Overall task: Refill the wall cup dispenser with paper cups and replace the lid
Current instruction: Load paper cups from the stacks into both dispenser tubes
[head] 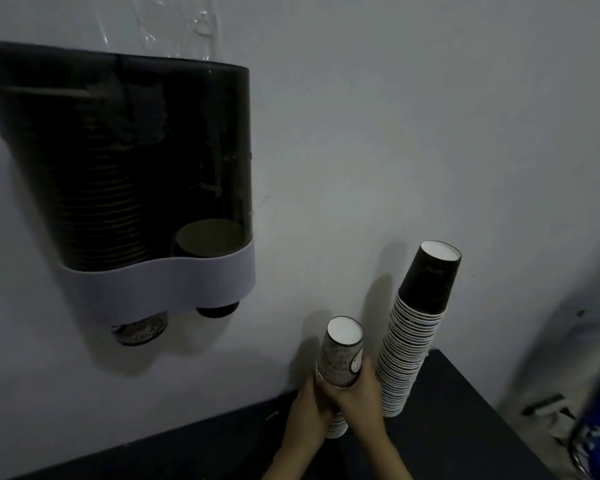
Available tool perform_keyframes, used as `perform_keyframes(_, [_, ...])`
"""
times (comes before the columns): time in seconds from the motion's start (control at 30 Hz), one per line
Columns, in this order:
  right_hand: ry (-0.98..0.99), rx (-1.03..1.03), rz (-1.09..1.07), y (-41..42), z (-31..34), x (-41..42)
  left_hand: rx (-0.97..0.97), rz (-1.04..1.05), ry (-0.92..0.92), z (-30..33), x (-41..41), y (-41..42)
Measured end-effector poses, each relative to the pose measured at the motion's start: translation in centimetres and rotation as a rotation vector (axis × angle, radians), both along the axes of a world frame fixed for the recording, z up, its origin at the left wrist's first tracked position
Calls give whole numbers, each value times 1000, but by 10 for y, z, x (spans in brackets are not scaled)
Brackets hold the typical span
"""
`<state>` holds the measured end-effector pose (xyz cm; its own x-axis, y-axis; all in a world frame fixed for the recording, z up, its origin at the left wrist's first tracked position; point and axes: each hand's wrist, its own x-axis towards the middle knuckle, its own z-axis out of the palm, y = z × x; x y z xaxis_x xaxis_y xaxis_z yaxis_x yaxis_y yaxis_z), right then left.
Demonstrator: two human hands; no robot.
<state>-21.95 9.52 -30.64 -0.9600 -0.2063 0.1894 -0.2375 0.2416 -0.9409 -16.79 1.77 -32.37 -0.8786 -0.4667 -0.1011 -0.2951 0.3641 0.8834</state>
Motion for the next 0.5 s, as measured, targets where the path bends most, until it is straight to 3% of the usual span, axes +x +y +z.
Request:
perform_keyframes(0.2, [102, -188, 5, 2, 56, -8, -39, -1, -65, 3, -2, -2])
perform_keyframes(0.3, [131, -255, 30, 12, 96, -13, 43, 190, 95, 29, 5, 0])
perform_keyframes(0.4, [175, -70, 97, 31, 133, -6, 121, 463, 462, 78, 21, 1])
perform_keyframes(0.5, [279, 362, 263, 44, 169, 12, 297, 425, 713, 139, 43, 6])
